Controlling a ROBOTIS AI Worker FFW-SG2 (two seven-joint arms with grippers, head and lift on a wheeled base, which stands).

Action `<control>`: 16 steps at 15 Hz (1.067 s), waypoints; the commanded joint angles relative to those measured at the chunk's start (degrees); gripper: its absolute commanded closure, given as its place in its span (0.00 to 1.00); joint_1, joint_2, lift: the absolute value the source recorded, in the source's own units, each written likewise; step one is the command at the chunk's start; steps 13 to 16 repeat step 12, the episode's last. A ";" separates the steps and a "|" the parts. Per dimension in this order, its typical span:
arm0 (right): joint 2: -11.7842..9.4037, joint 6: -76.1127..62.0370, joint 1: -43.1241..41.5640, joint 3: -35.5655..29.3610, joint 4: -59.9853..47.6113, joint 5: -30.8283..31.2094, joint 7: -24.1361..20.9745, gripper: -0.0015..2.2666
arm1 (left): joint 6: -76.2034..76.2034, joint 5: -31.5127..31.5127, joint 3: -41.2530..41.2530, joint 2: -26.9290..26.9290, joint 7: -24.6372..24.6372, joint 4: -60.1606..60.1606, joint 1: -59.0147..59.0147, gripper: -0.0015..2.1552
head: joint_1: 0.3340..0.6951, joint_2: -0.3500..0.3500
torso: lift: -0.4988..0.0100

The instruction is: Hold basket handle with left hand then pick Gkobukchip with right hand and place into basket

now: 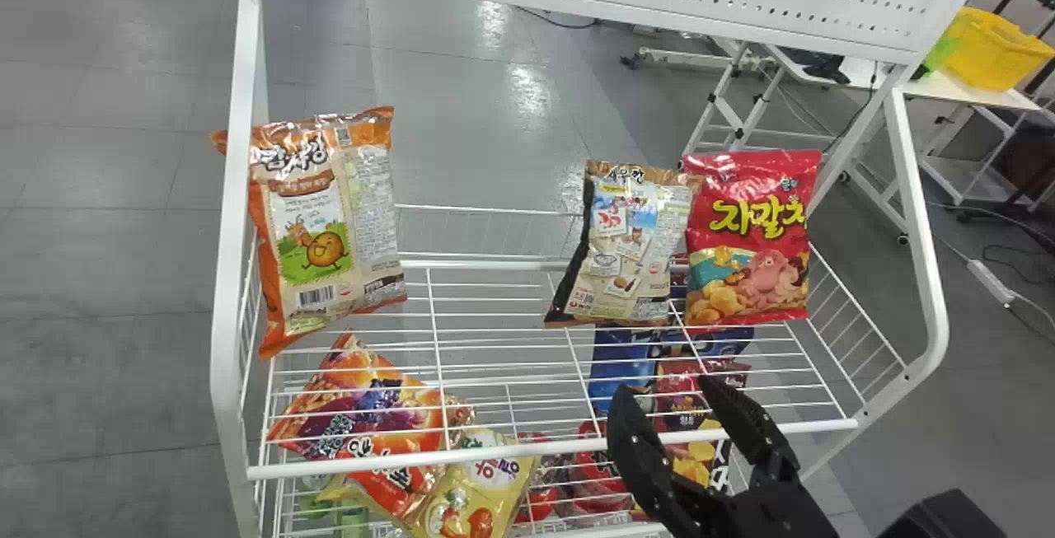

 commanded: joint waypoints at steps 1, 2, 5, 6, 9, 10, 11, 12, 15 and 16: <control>0.00 -0.29 0.10 0.07 -0.29 -0.19 0.07 0.06 | 0.07 0.41 0.68 -0.15 0.01 -0.01 0.15 0.65 | 1.00 0.00 | 0.92; 0.00 -0.29 0.10 0.07 -0.38 -0.19 0.07 0.06 | 0.07 0.41 0.86 -0.15 0.01 -0.01 0.15 0.65 | 1.00 0.00 | 0.92; 0.00 -0.29 0.10 0.25 -0.38 -0.10 0.16 0.06 | 0.07 0.41 0.95 -0.15 -0.08 -0.01 0.24 0.65 | 1.00 0.00 | 0.92; 0.00 -0.29 0.10 0.25 -0.38 -0.19 0.51 0.06 | 0.07 0.41 1.04 -0.15 -0.08 -0.01 0.33 0.65 | 1.00 0.00 | 0.92; 0.09 -0.47 0.10 0.25 -0.29 -0.19 0.60 0.06 | 0.07 0.41 1.30 -0.15 -0.17 -0.01 0.77 0.65 | 1.00 0.00 | 0.92; 0.00 -0.29 0.01 0.25 -0.38 -0.19 0.60 0.06 | 0.07 0.50 1.30 -0.15 -0.17 -0.01 0.77 0.65 | 1.00 0.00 | 0.92; 0.00 -0.12 0.10 0.34 -0.38 -0.27 0.51 0.06 | 0.07 0.50 1.30 -0.15 -0.17 -0.01 0.77 0.65 | 1.00 0.00 | 0.92; -0.09 0.23 0.10 0.42 -0.47 -0.27 0.34 0.06 | 0.07 0.50 1.30 -0.15 -0.17 -0.01 0.77 0.65 | 1.00 0.00 | 0.92; -0.09 0.23 0.10 0.42 -0.47 -0.27 0.34 0.06 | 0.07 0.50 1.30 -0.15 -0.17 -0.01 0.77 0.65 | 1.00 0.00 | 0.92; -0.09 0.23 0.10 0.42 -0.47 -0.27 0.34 0.06 | 0.07 0.50 1.30 -0.15 -0.17 -0.01 0.77 0.65 | 1.00 0.00 | 0.92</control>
